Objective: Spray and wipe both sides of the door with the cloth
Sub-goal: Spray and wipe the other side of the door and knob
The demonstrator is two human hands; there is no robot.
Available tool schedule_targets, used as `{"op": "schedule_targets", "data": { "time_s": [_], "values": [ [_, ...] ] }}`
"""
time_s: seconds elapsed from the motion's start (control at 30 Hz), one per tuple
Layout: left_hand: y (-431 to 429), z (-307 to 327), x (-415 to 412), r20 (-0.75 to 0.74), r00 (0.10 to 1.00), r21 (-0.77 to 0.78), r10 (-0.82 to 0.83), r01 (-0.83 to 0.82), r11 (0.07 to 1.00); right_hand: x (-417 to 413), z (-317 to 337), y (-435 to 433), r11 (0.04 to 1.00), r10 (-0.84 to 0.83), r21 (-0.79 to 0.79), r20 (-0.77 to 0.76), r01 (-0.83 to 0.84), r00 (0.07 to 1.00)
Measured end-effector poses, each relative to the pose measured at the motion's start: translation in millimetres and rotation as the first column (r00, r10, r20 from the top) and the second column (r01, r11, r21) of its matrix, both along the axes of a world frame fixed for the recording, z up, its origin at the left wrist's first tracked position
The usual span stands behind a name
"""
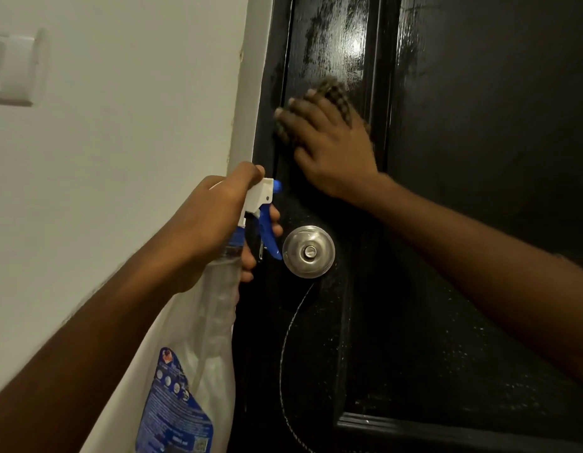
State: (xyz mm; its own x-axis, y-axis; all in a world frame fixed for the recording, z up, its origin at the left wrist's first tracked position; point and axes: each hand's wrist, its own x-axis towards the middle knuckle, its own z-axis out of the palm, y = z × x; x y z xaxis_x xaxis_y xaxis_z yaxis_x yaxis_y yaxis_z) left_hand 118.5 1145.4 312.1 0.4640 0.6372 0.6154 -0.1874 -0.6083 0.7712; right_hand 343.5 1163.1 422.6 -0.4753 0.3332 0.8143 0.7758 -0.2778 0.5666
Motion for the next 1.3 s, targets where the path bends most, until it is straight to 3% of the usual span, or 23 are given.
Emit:
{"op": "schedule_targets", "data": {
  "time_s": [0.13, 0.2, 0.27, 0.33, 0.4, 0.47, 0.53, 0.63, 0.73, 0.8, 0.9, 1.0, 1.1, 1.2, 1.3],
  "values": [
    [0.4, 0.8, -1.0, -0.001, 1.0, 0.006, -0.005, 0.005, 1.0, 23.1, -24.6, -19.8, 0.929, 0.044, -0.358, 0.35, 0.091, 0.936],
    [1.1, 1.3, -0.6, 0.001, 1.0, 0.003, -0.007, 0.007, 1.0, 34.4, 0.5, -33.3, 0.889, 0.036, -0.428, 0.423, 0.164, 0.905],
    [1.1, 1.3, 0.7, 0.005, 1.0, -0.003, -0.003, 0.003, 1.0, 46.5, 24.5, -44.6, 0.926, -0.025, -0.344, 0.352, 0.154, 0.936],
    [0.8, 0.8, 0.9, 0.013, 1.0, -0.008, 0.004, -0.004, 1.0, 54.1, 29.4, -50.4, 0.99, -0.049, -0.123, 0.143, 0.067, 0.988],
    [-0.1, 0.3, 1.4, 0.032, 0.999, -0.01, 0.003, -0.002, 1.0, 53.4, 10.6, -47.6, 0.996, -0.052, 0.07, -0.042, 0.055, 0.998],
    [-1.1, -0.8, 2.1, 0.047, 0.999, -0.016, -0.004, 0.005, 1.0, 50.8, -25.9, -44.2, 0.988, -0.057, 0.138, -0.129, 0.075, 0.99],
    [-2.8, -2.2, 2.6, 0.062, 0.998, -0.043, -0.01, 0.013, 0.999, 54.6, -71.6, -49.0, 0.991, -0.064, 0.111, -0.12, 0.078, 0.991],
    [-6.5, -3.3, 3.6, 0.087, 0.996, -0.08, -0.037, 0.044, 0.996, 75.8, -129.5, -71.0, 0.992, -0.122, -0.031, 0.022, 0.123, 0.992],
    [-11.3, -4.3, 7.2, 0.079, 0.996, -0.079, -0.037, 0.043, 0.996, 94.0, -119.8, -94.2, 0.97, -0.188, -0.121, 0.161, 0.209, 0.969],
    [-12.9, -5.8, 10.7, 0.063, 0.997, -0.082, -0.043, 0.048, 0.995, 98.2, -88.4, -96.9, 0.973, -0.21, -0.072, 0.131, 0.22, 0.969],
    [-13.9, -10.7, 16.5, 0.06, 0.996, -0.111, -0.068, 0.074, 0.991, 84.8, -53.8, -85.6, 0.984, -0.161, 0.072, -0.049, 0.164, 0.986],
    [-16.3, -18.4, 22.0, 0.063, 0.991, -0.138, -0.115, 0.122, 0.983, 74.3, -73.2, -67.9, 0.985, -0.052, 0.153, -0.176, 0.08, 0.983],
    [-22.9, -24.6, 29.4, 0.06, 0.988, -0.118, -0.145, 0.152, 0.981, 93.0, -119.1, -80.8, 1.0, -0.024, 0.0, -0.022, 0.024, 0.999],
    [-32.1, -28.3, 39.1, 0.043, 0.984, -0.1, -0.173, 0.177, 0.979, 121.2, -139.0, -110.0, 0.967, -0.058, -0.234, 0.181, 0.1, 0.982],
    [-36.1, -32.6, 54.3, 0.026, 0.964, -0.08, -0.264, 0.265, 0.961, 130.4, -137.5, -123.6, 0.985, -0.011, -0.169, 0.004, 0.012, 1.0]
  ]
}}
